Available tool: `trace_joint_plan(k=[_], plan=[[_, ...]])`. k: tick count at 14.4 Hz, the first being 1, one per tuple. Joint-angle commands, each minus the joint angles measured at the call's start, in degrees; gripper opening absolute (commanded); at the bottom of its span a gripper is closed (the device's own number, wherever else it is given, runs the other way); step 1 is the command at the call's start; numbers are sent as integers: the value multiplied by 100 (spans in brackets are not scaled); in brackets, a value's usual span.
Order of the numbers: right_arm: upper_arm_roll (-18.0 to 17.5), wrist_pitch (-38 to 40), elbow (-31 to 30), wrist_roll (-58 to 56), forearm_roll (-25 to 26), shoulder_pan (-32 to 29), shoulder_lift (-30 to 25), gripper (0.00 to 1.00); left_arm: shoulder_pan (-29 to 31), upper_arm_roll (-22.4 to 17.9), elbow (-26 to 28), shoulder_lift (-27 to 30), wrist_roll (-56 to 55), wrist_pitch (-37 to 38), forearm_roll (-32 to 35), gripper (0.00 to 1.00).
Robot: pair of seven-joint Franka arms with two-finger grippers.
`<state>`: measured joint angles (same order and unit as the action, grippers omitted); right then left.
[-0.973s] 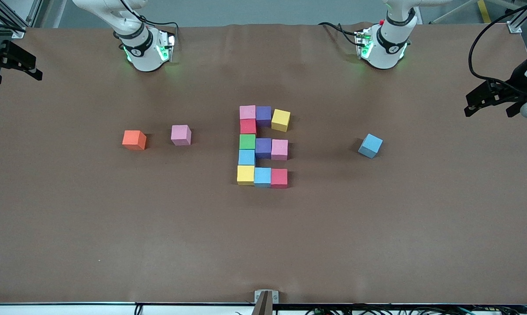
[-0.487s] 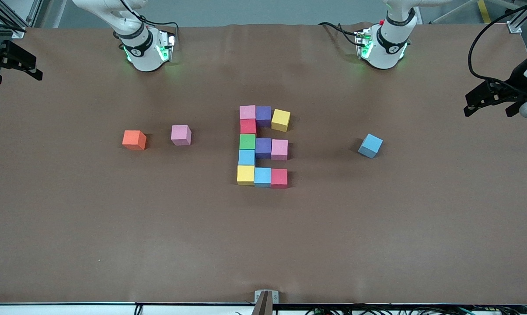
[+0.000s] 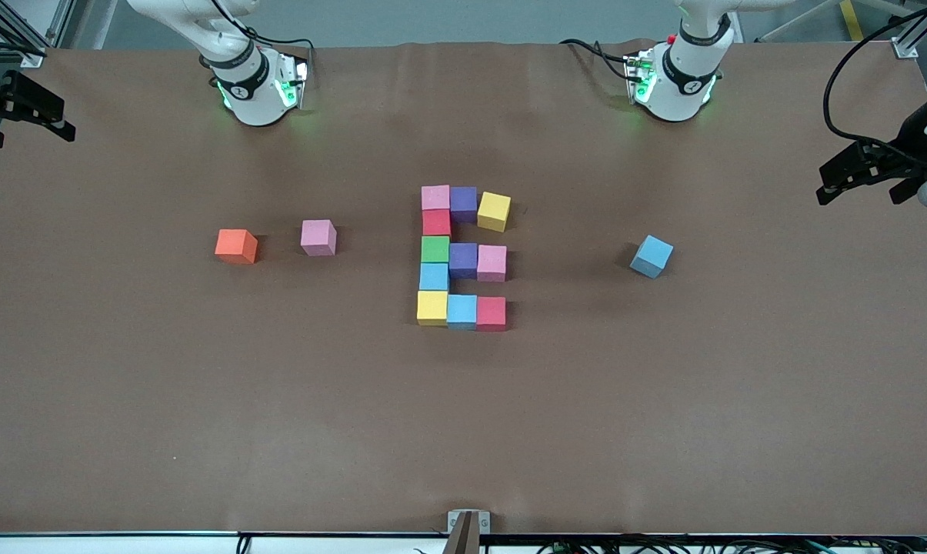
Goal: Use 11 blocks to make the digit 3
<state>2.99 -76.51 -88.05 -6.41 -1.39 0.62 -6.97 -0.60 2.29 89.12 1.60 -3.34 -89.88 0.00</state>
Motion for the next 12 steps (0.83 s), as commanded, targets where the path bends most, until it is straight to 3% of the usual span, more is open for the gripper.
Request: trace_joint_plan(k=[1,12], plan=[[-53,-13,-124,9,-81,-88,-156,100,-10,0,-79,16,-18,103,-96,100],[-53,-13,-124,0,-81,-97,-147,100,-19,9,-88,16,-79,103,-96,100]])
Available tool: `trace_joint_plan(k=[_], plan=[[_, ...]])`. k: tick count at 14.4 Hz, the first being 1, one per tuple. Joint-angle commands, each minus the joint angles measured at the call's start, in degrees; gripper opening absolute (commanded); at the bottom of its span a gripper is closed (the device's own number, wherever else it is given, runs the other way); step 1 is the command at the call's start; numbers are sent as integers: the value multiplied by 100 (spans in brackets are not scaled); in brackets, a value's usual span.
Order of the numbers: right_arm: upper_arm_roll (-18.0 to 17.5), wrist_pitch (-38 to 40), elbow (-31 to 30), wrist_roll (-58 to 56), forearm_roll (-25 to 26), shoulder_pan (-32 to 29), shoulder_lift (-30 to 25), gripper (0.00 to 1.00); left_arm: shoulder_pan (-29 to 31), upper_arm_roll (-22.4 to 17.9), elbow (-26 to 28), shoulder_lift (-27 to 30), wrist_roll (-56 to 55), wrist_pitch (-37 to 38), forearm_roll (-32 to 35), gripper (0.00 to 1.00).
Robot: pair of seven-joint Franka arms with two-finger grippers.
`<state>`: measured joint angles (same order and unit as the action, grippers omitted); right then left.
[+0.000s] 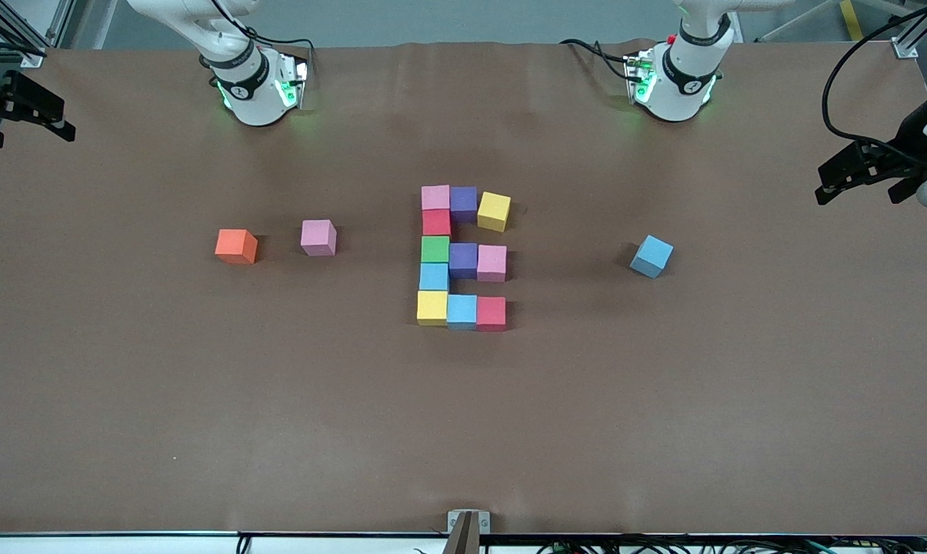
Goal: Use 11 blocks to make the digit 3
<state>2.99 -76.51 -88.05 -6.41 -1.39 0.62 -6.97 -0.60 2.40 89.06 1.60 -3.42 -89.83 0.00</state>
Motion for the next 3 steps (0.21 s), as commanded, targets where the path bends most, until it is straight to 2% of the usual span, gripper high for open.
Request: trace_joint_plan(k=[1,3], plan=[[-53,-13,-124,0,-81,-97,-156,100,-19,-3,-81,16,-71,97,-96,100],[-45,-4,-124,0,-81,-97,-156,100,-19,-3,-81,16,-71,97,-96,100]])
